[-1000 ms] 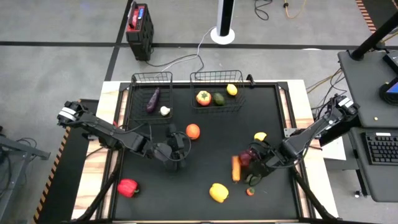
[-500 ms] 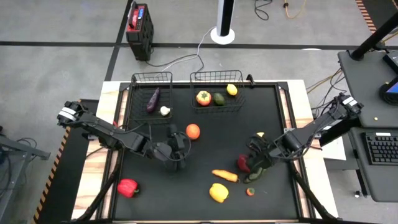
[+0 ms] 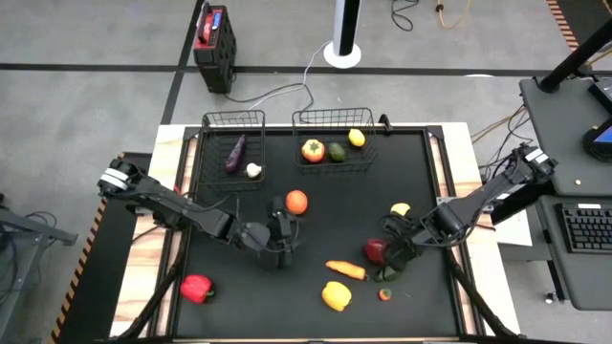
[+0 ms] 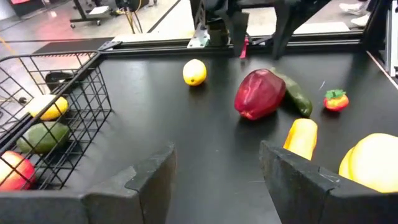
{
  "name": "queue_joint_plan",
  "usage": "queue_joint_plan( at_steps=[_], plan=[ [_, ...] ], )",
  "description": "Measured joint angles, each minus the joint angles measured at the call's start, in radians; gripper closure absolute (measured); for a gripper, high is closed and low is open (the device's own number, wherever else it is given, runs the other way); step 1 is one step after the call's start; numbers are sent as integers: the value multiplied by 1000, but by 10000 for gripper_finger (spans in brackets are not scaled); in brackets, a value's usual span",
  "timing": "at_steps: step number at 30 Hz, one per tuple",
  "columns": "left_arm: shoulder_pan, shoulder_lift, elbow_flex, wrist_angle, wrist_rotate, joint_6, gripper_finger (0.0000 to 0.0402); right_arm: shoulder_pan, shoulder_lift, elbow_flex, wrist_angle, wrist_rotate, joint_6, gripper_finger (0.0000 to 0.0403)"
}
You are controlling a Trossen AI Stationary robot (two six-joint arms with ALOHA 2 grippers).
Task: Sort produce into baskets
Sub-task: Put the red apple into the right black wire basket
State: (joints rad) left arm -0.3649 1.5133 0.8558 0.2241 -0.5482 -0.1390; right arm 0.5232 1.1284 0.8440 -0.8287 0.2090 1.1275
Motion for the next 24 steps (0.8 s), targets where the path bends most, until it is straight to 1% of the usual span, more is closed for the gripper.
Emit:
queue_joint_plan(
  at_steps=[3,6,11,14,18,20,24],
  plan=[
    [1,2,0,10,-2,3,189,-5,27,0,0,-8,-37,54],
    [1,2,0,16,-9,14,189,-32,59,0,0,-59,-48,43],
    [3,1,0,42,-11,46,190,-95,113,35,-4,-137,-75,42],
    [3,1,0,42,-11,52,190,-121,146,82,-31,-139,-117,42],
    [3,1,0,42,-12,52,190,-146,199,147,-117,-140,-150,42],
    [3,1,0,42,-12,57,190,-153,233,172,-151,-170,-177,42],
    [3,1,0,42,-12,78,190,-166,305,224,-154,-256,-234,42]
  ],
)
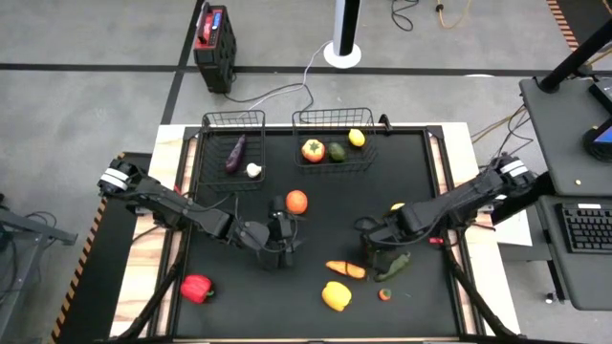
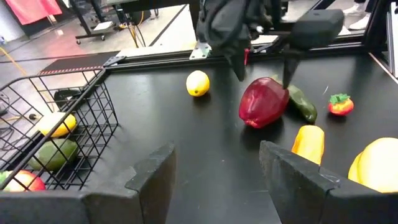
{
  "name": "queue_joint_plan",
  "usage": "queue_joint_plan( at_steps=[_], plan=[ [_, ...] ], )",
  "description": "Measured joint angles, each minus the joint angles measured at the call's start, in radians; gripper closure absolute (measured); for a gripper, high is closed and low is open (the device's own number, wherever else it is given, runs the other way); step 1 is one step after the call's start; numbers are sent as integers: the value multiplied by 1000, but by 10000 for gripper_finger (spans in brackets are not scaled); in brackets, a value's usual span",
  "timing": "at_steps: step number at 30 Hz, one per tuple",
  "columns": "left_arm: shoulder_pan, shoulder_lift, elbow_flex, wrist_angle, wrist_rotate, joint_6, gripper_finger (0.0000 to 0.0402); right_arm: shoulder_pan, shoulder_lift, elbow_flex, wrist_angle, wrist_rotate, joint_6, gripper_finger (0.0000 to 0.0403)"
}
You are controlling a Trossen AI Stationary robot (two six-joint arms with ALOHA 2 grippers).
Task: Sort produce into baskets
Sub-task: Put the red apple into the right black wire basket
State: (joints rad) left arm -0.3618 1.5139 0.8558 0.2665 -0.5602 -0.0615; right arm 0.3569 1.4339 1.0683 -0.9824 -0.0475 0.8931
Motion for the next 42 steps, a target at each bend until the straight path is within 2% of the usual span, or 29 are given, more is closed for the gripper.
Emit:
queue_joint_plan(
  at_steps=[4,10,19,24,35,42],
  plan=[
    [0,0,0,0,0,1,190,-16,85,64,-34,-48,-59,42],
    [0,0,0,0,-1,1,190,-29,195,150,-119,-58,-105,42],
    [0,0,0,-1,-1,1,190,-29,299,162,-144,-48,-153,41],
    [0,0,0,-2,-2,1,190,-31,314,163,-142,-26,-160,44],
    [0,0,0,-2,-7,1,190,-30,312,162,-145,-5,-131,77],
    [-2,-9,0,-2,-7,1,190,-31,293,202,-229,30,-126,79]
  ],
)
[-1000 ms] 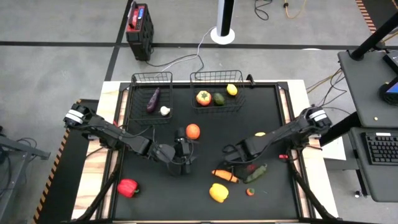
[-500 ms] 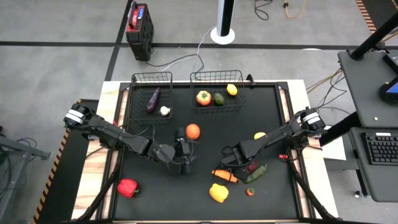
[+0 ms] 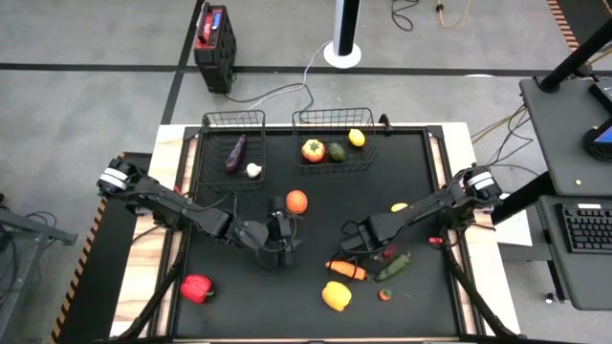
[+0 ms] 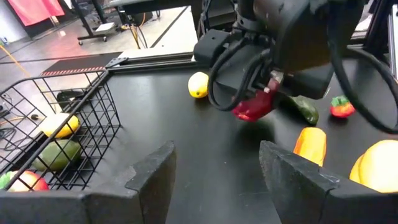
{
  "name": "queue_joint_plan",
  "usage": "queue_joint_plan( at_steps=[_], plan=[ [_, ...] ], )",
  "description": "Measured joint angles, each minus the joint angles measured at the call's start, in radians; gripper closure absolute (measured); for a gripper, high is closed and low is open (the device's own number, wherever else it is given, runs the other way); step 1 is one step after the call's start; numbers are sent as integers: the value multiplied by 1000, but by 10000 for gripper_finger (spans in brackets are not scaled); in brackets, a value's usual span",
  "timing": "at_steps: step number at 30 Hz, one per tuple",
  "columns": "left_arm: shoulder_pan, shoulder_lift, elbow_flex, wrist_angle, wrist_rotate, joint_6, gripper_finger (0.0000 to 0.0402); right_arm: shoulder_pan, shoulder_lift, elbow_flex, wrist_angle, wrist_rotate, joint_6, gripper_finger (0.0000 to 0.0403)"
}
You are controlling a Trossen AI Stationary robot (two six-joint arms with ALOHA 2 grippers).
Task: Sort produce into baskets
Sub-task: Put the red apple into the right black wire basket
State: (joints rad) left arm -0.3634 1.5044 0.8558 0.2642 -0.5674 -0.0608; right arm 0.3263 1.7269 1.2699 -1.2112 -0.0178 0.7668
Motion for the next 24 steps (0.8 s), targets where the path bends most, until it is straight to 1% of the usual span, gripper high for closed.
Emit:
queue_joint_plan(
  at_steps=[3,7,11,13,19,24],
  plan=[
    [-3,-17,0,-3,0,0,190,-8,-20,37,-19,4,-2,79],
    [-18,-68,0,-36,-1,-6,190,-37,-66,112,-42,43,-28,79],
    [-43,-133,0,-102,-5,-24,190,-90,-96,209,-53,102,-96,79],
    [-57,-164,0,-132,-33,-40,190,-126,-101,271,-63,137,-143,79],
    [-103,-232,0,-214,-123,-77,190,-273,-85,461,-65,206,-286,79],
    [-119,-244,0,-227,-150,-79,190,-452,-63,583,-60,229,-308,79]
  ],
)
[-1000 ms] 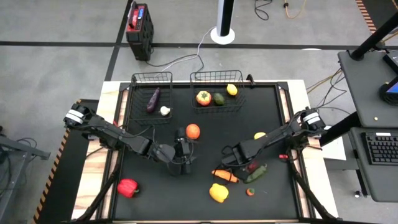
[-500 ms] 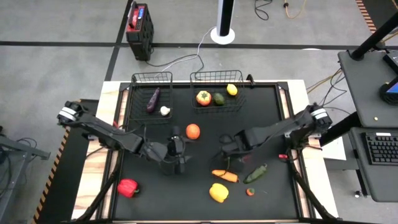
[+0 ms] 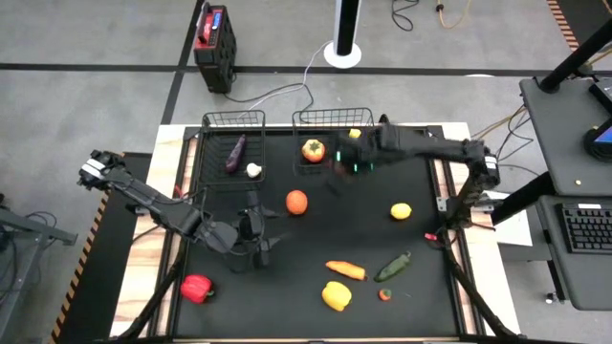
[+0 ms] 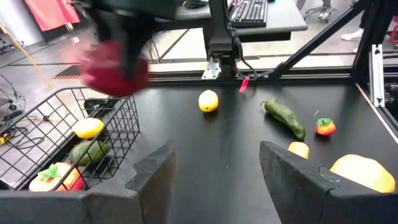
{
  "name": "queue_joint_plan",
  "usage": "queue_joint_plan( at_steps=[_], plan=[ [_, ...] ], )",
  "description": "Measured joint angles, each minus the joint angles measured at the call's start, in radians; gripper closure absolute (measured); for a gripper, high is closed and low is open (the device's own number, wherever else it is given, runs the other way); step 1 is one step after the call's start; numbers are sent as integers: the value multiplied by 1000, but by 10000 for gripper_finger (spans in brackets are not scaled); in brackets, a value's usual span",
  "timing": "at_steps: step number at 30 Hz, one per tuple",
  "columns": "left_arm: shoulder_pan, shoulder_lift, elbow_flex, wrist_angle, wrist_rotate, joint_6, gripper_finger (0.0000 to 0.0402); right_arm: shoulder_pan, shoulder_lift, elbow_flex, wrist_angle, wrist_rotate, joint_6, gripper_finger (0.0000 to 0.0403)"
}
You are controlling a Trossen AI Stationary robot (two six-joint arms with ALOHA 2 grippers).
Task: Sort produce into baskets
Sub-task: Put the red apple into the right black wire basket
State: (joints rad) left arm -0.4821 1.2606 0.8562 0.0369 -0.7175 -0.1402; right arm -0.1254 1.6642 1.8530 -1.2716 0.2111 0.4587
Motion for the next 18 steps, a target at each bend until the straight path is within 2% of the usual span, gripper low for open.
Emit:
queue_joint_plan(
  at_steps=[5,10,13,18],
  plan=[
    [-2,0,0,-4,-7,0,190,-195,26,65,1,-10,-25,78],
    [-2,0,0,-11,-7,0,190,-385,74,69,13,-117,-38,78],
    [-2,0,0,-15,-9,0,190,-464,125,57,28,-163,-49,78],
    [-2,0,0,-28,-14,0,190,-522,219,57,27,-167,-68,78]
  ],
)
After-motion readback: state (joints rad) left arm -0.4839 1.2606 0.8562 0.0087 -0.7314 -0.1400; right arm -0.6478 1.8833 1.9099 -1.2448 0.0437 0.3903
